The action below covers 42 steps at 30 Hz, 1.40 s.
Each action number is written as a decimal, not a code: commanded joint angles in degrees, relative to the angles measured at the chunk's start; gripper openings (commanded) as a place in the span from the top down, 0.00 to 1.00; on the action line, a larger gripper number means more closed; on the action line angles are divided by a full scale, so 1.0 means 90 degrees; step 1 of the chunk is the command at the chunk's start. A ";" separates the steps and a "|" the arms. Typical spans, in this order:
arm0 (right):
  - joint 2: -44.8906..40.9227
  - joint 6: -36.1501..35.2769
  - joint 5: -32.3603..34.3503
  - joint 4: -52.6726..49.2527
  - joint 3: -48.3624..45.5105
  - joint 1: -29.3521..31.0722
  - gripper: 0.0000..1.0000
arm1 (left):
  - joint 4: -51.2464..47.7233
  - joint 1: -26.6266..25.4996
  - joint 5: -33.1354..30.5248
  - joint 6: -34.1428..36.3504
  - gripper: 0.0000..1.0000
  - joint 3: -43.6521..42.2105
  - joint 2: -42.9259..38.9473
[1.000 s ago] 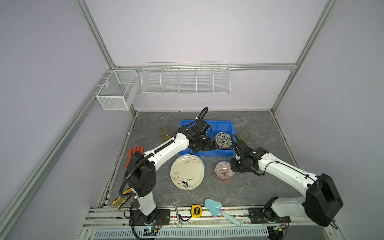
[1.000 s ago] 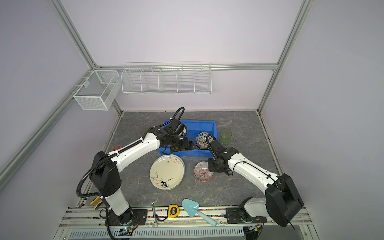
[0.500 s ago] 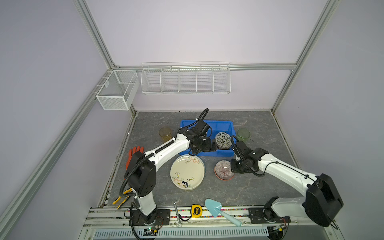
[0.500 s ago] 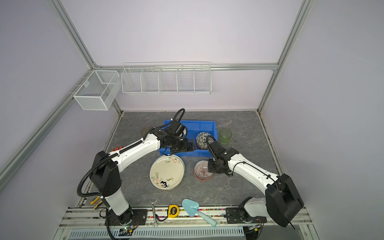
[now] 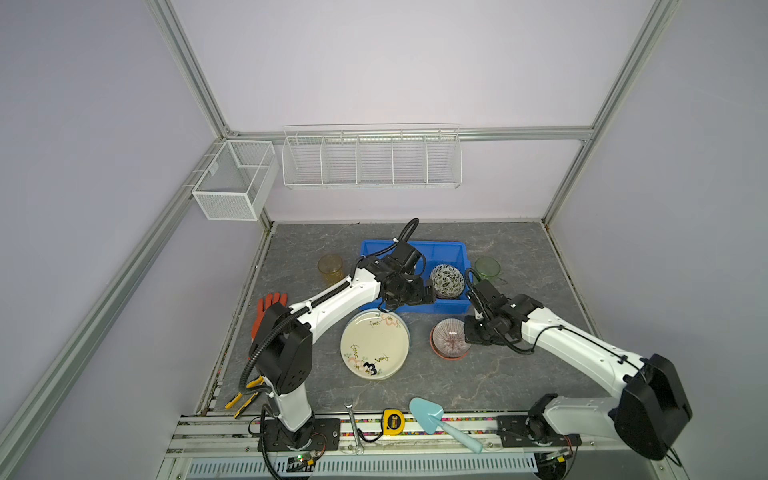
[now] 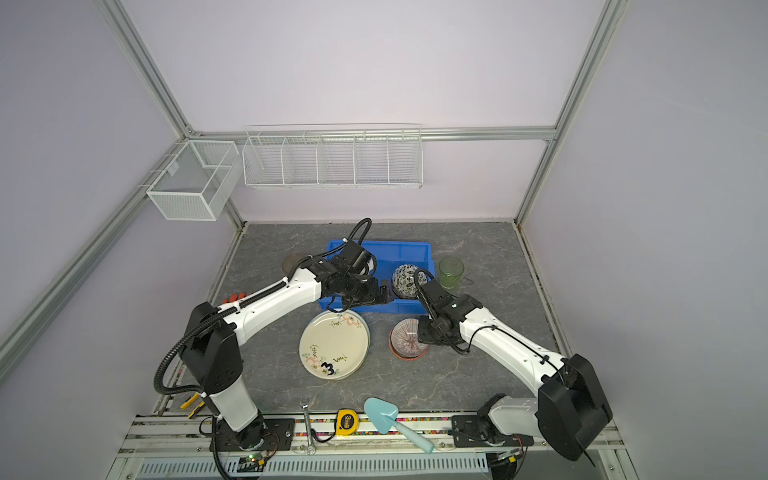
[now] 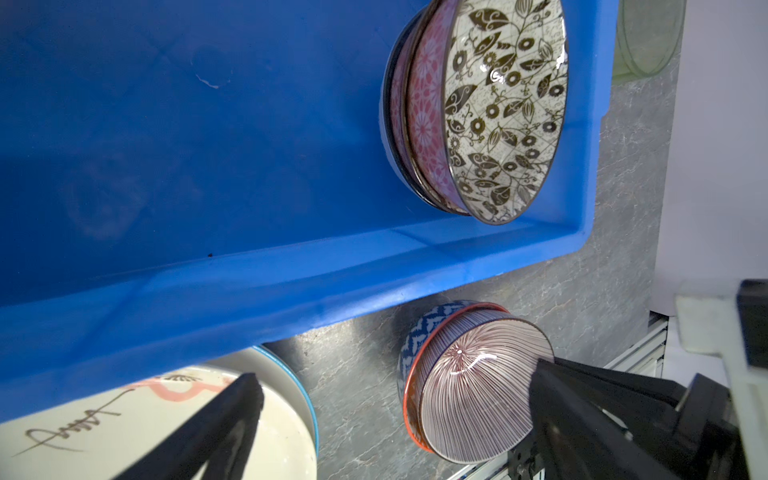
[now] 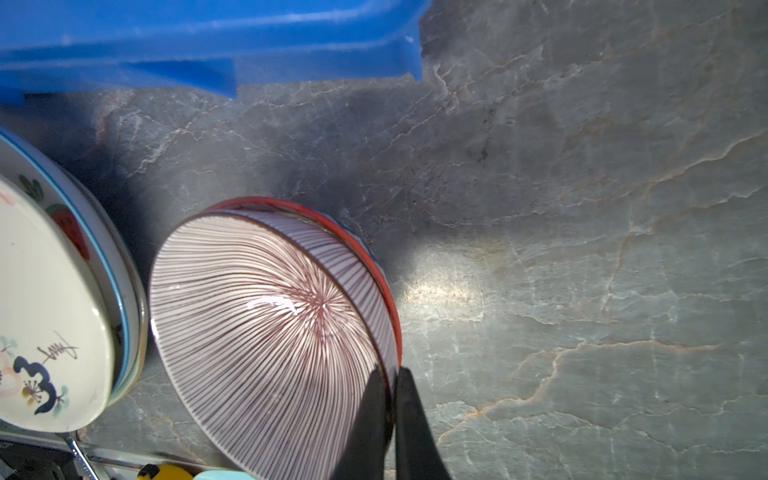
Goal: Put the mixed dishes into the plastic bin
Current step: 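Close the left gripper on the raised pink-striped bowl rim while the right holds it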
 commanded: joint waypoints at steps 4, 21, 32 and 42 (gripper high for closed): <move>-0.0230 0.0069 -0.0011 -0.0045 0.0268 0.0013 0.93 | -0.0044 -0.0387 0.0073 -0.0262 0.00 -0.0235 -0.0141; -0.0401 0.0073 -0.0209 -0.0221 0.0615 0.0006 0.93 | 0.0277 -0.0729 0.0308 -0.0558 0.23 -0.0460 -0.0006; -0.0461 0.0080 -0.0256 -0.0251 0.0815 0.0005 0.93 | 0.0354 -0.0831 0.0351 -0.0574 0.50 -0.0389 0.0152; -0.0448 0.0077 -0.0297 -0.0202 0.0857 0.0005 0.93 | 0.0342 -0.0848 0.0354 -0.0568 0.72 -0.0302 0.0247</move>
